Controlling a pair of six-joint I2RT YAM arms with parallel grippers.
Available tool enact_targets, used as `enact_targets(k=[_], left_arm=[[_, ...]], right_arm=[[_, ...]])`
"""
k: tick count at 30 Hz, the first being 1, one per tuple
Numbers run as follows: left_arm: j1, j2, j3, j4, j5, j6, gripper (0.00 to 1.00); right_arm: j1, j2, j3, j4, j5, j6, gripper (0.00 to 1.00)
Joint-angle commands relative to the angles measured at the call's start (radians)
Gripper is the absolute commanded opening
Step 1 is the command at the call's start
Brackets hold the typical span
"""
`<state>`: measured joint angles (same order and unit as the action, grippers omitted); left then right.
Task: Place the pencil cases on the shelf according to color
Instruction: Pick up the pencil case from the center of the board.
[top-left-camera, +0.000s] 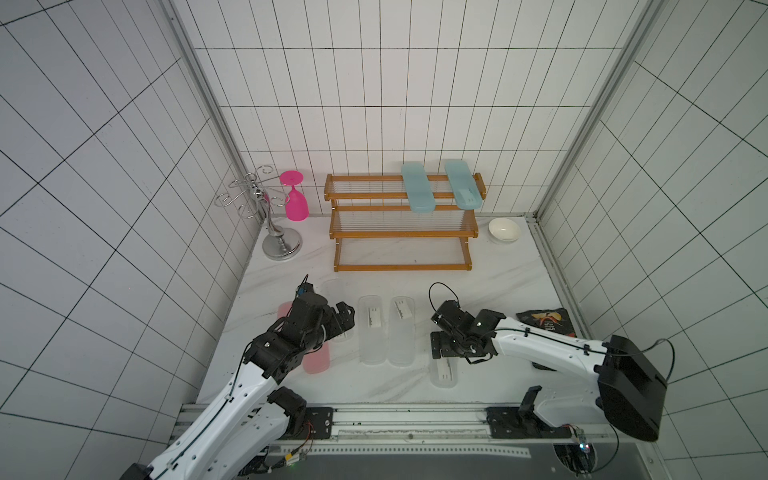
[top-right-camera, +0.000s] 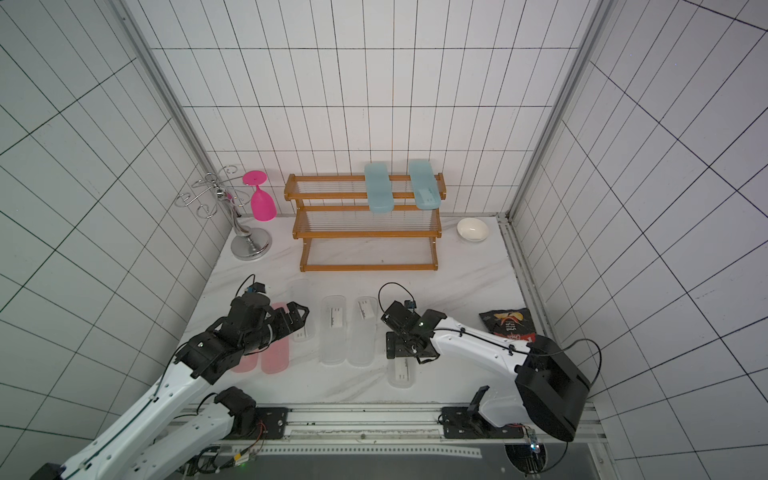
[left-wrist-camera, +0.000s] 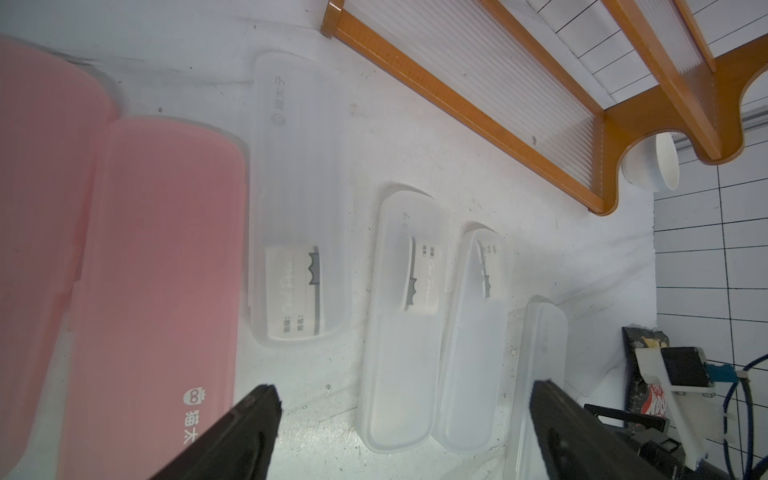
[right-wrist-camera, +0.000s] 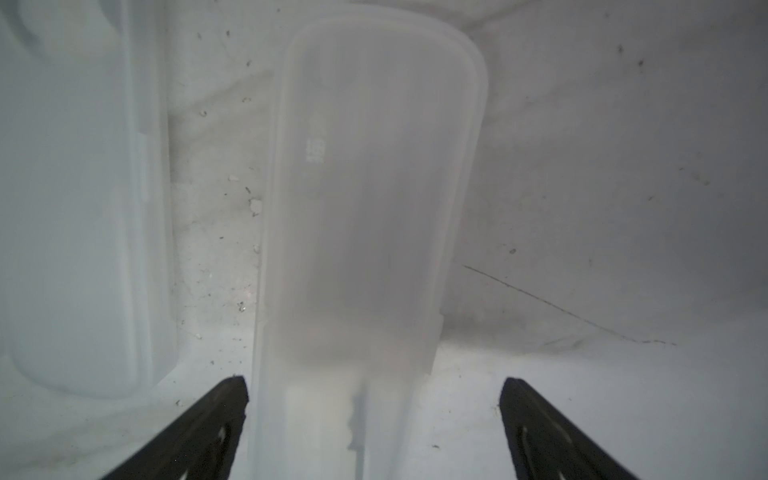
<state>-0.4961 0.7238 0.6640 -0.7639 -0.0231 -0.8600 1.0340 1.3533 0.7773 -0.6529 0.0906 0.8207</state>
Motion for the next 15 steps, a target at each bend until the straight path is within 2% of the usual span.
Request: enact_targets(k=[1, 5, 9, 13, 15], left_arm=[[-0.003, -0.014, -0.019, -0.002, -0.03, -0.015, 0.98], [-0.004, -0.033, -0.042, -0.012, -0.026, -0.021, 0.98], [-0.005, -0.023, -0.071, 0.014, 0.005, -0.025, 0.98], [-0.018, 0.068, -0.067, 0.053, 0.105, -0.022, 0.98], [-0.043, 0.109, -0.06, 0.062, 0.111, -0.03, 0.98]], right_arm=[[0.036, 0.062, 0.014, 0.025, -0.016, 0.043, 0.99], [0.061, 0.137, 0.048, -0.033, 0.019, 0.043, 0.99], [0.054, 0.131, 0.035, -0.107, 0.081, 0.043, 0.99], [-0.011, 0.063, -0.017, -0.122, 0.114, -0.046, 0.99], [-0.057, 0.024, -0.038, -0.12, 0.112, -0.096, 0.99]])
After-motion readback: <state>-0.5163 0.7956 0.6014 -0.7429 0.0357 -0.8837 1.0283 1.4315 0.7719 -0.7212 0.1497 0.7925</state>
